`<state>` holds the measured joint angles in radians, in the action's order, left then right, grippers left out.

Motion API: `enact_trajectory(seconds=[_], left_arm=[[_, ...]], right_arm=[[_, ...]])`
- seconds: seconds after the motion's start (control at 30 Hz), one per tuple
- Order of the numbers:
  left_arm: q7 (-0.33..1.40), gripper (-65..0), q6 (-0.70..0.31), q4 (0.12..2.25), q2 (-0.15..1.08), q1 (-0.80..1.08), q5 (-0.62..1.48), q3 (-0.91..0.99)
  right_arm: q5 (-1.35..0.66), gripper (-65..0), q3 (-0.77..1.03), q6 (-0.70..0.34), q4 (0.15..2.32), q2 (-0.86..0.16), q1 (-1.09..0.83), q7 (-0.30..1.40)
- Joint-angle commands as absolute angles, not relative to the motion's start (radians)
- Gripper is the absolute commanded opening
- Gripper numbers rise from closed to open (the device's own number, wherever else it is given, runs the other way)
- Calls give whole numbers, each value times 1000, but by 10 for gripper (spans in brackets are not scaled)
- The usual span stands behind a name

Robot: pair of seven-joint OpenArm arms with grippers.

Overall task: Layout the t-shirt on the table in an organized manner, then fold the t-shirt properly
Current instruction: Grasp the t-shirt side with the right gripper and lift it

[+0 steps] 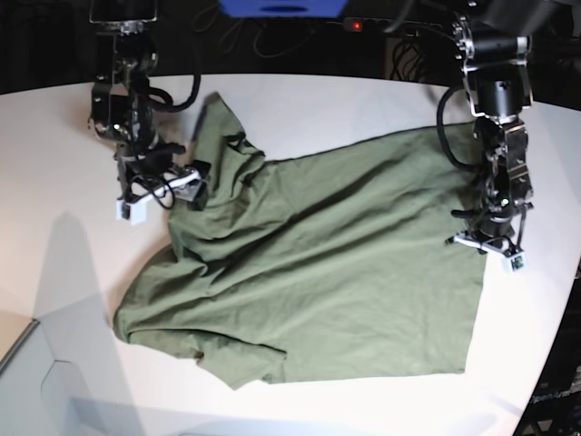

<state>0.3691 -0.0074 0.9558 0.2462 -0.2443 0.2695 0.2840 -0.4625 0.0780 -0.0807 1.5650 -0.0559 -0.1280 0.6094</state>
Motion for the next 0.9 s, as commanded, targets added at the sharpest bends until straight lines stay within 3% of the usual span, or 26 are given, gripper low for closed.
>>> enact_trajectory(seconds=[0.0, 0.07, 0.17, 0.33, 0.57, 0.87], left_arm=[[363, -648, -5, 974, 255, -265, 269, 285], [363, -648, -5, 974, 254, -262, 269, 285], [363, -648, -5, 974, 255, -262, 269, 285], [363, -648, -5, 974, 255, -259, 269, 286], [364, -648, -5, 975, 257, -252, 269, 288], [374, -648, -5, 1004, 257, -228, 262, 285]], right_arm=[[-498, -149, 65, -130, 1580, -56, -120, 611], [-522, -181, 53, -180, 1580, -56, -119, 611], [-533, -314, 53, -223, 1577, -54, -113, 605], [-532, -650, 61, -266, 1532, -41, -42, 610], [-526, -650, 74, -265, 1653, -42, -7, 611], [-272, -650, -303, -271, 1555, 15, 262, 604]])
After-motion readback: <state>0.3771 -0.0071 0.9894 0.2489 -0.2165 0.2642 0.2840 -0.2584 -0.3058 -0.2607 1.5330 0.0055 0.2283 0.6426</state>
